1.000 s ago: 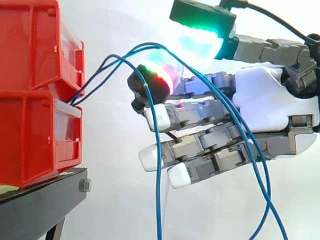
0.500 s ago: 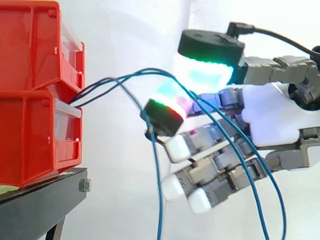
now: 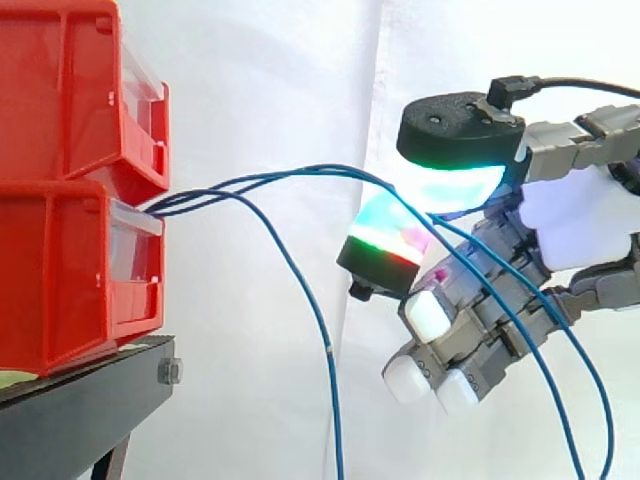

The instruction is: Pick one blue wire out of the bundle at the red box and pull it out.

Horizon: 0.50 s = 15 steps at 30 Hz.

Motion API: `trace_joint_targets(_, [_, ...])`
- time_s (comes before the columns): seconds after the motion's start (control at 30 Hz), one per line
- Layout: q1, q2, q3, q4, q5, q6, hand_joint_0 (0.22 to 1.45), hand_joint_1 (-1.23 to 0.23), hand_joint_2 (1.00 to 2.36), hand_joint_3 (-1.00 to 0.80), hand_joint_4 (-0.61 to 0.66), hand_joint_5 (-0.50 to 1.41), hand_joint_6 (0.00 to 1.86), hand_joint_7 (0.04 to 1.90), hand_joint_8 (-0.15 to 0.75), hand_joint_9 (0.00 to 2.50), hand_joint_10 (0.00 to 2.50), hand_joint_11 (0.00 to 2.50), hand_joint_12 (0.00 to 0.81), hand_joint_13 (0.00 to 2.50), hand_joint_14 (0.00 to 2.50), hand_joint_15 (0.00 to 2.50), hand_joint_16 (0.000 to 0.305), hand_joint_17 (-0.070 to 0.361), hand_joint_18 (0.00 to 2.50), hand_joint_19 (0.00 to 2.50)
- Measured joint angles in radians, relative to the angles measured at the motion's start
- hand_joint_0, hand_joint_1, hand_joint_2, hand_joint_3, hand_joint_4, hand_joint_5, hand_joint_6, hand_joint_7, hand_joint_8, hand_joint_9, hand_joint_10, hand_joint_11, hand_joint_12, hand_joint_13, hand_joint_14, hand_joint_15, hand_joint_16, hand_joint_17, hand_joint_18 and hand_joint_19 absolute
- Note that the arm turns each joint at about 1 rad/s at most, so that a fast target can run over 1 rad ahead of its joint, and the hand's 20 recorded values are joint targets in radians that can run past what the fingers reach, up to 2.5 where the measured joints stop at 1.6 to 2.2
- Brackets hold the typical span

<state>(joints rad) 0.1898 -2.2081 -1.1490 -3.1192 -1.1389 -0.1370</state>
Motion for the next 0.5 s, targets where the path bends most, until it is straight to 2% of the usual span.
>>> trace_joint_targets(0.1, [0.0, 0.0, 0.0, 0.0, 0.014, -0.009, 0.58, -0.72, 1.01, -0.16, 0.05, -0.13, 0.9, 1.19, 0.322, 0.97, 0.01, 0.34, 0.471, 0.67, 0.01, 0.32, 0.068, 0.153, 0.56, 0.38])
trace_joint_targets(0.17, [0.0, 0.0, 0.0, 0.0, 0.03, -0.016, 0.61, -0.74, 1.02, -0.16, 0.02, -0.15, 0.91, 1.22, 0.292, 0.9, 0.01, 0.38, 0.427, 0.62, 0.01, 0.32, 0.059, 0.132, 0.5, 0.39])
trace_joint_targets(0.3, [0.001, 0.001, 0.0, -0.001, 0.057, -0.031, 0.66, -0.79, 1.02, -0.16, -0.02, -0.17, 0.92, 1.21, 0.305, 0.9, 0.01, 0.45, 0.423, 0.62, 0.01, 0.32, 0.059, 0.132, 0.54, 0.36])
trace_joint_targets(0.37, [0.001, 0.001, 0.0, -0.001, 0.065, -0.036, 0.63, -0.77, 1.02, -0.21, 0.05, -0.16, 0.92, 1.19, 0.305, 0.92, 0.01, 0.43, 0.423, 0.63, 0.01, 0.33, 0.059, 0.132, 0.55, 0.37])
trace_joint_targets(0.5, [0.001, 0.001, 0.0, 0.0, 0.068, -0.039, 0.6, -0.72, 1.02, -0.29, 0.11, -0.14, 0.9, 1.23, 0.289, 0.96, 0.01, 0.36, 0.419, 0.64, 0.01, 0.32, 0.059, 0.132, 0.54, 0.39])
